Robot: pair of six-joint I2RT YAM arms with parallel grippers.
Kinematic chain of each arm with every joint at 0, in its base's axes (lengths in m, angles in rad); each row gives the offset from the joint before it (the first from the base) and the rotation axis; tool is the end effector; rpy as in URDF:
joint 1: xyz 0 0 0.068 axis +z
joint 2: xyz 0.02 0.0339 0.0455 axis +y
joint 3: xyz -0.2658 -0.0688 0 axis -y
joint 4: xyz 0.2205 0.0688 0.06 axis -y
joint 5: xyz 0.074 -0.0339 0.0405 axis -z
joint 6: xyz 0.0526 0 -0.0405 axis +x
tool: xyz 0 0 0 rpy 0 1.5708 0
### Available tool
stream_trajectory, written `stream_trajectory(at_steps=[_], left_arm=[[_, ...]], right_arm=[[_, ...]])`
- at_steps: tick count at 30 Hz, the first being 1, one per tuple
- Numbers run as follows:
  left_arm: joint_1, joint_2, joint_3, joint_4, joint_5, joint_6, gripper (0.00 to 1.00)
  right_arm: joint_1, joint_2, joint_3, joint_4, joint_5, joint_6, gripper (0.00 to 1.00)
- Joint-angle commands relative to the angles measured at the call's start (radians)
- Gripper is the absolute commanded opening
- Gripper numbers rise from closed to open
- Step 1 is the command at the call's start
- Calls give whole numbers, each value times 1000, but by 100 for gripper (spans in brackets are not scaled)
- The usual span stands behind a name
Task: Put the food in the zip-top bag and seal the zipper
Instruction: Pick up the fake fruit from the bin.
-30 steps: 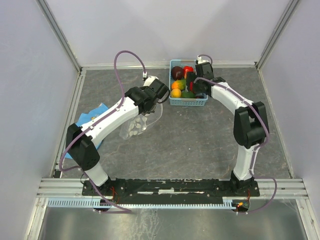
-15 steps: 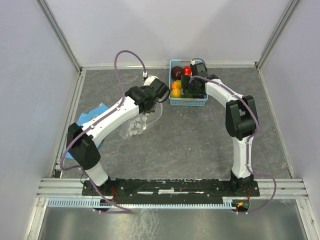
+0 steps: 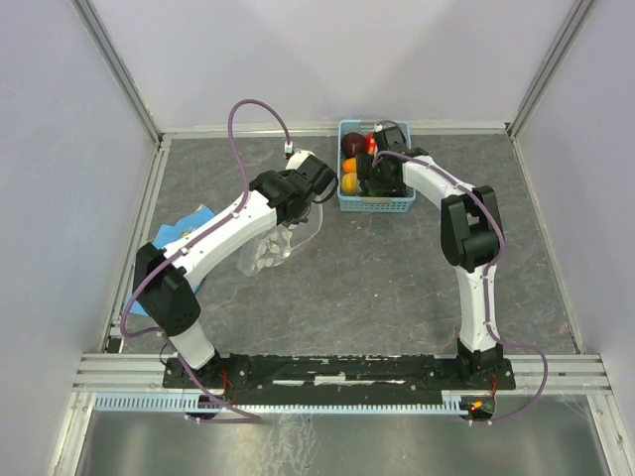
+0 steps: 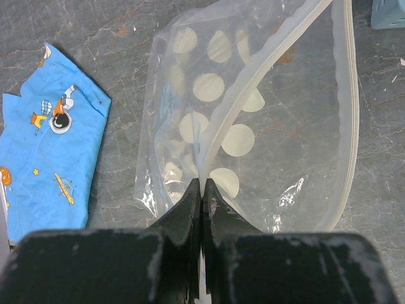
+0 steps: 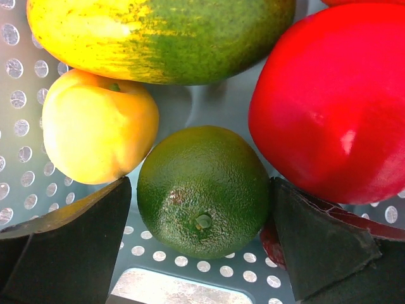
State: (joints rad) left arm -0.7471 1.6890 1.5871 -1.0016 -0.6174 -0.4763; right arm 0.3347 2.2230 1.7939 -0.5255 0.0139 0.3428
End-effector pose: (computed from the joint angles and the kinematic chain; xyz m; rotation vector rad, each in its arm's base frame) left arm 0.2624 -0.2015 0.3103 0.1435 2.4030 0.2986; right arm 0.4536 0.1570 0.1843 0.0159 2.5444 0.2524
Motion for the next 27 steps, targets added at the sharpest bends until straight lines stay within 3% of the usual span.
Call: stream_trajectory(at_steps=[1,14,23,27], left_arm=[[5,-27,31,1,9,21,3],[4,-48,17,3,38,7,3],[6,-59,19,12,78,20,3],[3,-64,20,18,87,25,3]], right_arm=[[-13,29,43,-87,-6,-12,99],[-13,69,118,-226,-14,-44,99],[-13,-37,73,-172,-45,-38,79],[-13,-111,42,-153,-38,-31,76]])
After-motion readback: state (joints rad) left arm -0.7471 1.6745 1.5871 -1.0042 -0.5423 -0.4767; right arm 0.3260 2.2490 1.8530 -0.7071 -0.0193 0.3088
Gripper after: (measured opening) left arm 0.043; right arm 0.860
